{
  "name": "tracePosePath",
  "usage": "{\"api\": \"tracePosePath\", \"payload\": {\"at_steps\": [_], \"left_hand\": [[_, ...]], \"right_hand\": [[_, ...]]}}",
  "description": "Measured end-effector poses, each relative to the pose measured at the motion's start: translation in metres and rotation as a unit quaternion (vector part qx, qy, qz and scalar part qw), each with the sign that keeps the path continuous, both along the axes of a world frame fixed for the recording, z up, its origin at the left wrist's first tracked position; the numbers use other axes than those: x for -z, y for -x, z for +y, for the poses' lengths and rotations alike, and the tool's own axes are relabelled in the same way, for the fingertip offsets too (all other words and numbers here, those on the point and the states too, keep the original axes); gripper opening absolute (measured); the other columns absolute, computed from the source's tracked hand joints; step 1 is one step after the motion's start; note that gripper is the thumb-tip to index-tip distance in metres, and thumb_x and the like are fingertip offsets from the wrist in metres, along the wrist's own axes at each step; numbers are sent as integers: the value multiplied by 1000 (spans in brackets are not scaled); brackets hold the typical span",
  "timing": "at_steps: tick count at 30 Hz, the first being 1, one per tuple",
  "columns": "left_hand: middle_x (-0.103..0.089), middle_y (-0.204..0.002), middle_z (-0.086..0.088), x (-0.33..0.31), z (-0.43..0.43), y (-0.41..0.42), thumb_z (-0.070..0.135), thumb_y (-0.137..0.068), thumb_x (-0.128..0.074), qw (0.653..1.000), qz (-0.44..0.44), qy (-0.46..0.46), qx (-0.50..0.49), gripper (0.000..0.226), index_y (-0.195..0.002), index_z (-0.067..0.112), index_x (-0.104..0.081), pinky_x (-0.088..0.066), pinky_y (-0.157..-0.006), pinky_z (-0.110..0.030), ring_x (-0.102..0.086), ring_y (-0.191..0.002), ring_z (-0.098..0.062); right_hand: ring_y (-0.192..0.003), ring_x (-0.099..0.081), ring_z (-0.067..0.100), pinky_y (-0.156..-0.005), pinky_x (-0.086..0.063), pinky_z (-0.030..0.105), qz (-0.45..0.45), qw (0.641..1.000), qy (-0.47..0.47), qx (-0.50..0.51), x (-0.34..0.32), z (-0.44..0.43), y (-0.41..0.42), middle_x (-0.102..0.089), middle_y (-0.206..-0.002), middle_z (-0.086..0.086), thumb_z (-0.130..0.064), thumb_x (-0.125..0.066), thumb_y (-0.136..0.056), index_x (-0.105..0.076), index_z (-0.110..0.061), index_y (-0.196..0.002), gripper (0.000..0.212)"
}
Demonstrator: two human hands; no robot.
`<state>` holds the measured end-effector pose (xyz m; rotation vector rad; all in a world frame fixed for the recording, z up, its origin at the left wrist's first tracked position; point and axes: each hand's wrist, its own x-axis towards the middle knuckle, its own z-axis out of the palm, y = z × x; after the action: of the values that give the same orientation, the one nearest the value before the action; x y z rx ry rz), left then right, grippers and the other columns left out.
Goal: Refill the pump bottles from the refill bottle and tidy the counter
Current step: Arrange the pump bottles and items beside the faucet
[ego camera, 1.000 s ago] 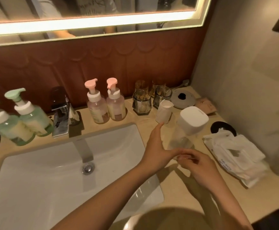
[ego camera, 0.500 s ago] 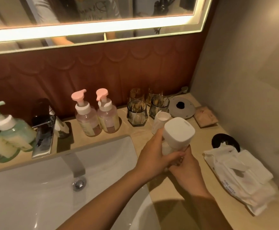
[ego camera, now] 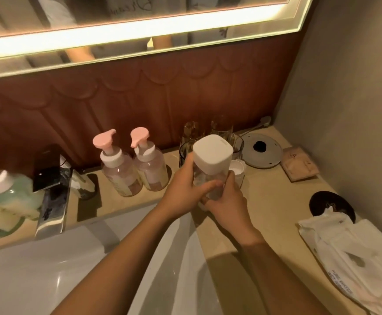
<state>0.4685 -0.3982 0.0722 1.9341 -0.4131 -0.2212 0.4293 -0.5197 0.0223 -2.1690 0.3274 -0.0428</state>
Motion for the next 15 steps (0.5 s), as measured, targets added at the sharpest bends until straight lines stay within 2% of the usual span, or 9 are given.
{"api": "tracePosePath", "payload": {"at_steps": [3,5,7,12,15], "left_hand": [[-39,-129,22,0,1,-10,26,-79,-73,1000,15,-1,-1,80,-141,30,-23,-31,-85,4,-35,-120,5],[-39,-133,18,-2,0,-11,26,-78,-73,1000,22,0,-2,83,-142,29,-22,-33,-97,-10,-36,-125,-1],[-40,-139,12,-1,-1,-11,27,-77,-74,1000,29,0,-8,83,-143,27,-22,-34,-102,-23,-37,-128,-7],[-35,-144,3,4,-10,5,42,-68,-78,998,32,-16,-51,96,-143,28,-19,-36,-107,-38,-35,-132,-17],[-39,-141,0,9,-14,21,48,-66,-73,994,34,1,-102,91,-140,28,-24,-39,-104,-40,-39,-129,-19]], "right_hand": [[-128,-44,26,-100,-44,49,-10,1000,-2,3,6,3,-13,-44,-142,1,-33,-75,-73,-17,-29,-143,91],[-130,-42,27,-100,-44,50,-12,1000,5,9,8,5,-16,-41,-145,2,-33,-76,-73,-14,-30,-144,94],[-131,-42,28,-100,-45,51,-6,1000,16,10,10,6,-17,-38,-147,2,-33,-74,-76,-11,-30,-145,94],[-128,-45,28,-100,-45,44,35,997,-56,-33,0,0,-13,-44,-142,3,-17,-66,-83,-16,-24,-147,81],[-123,-48,29,-97,-46,42,46,997,-45,-46,-11,-1,-3,-49,-137,6,-12,-60,-85,-27,-21,-144,68]]}}
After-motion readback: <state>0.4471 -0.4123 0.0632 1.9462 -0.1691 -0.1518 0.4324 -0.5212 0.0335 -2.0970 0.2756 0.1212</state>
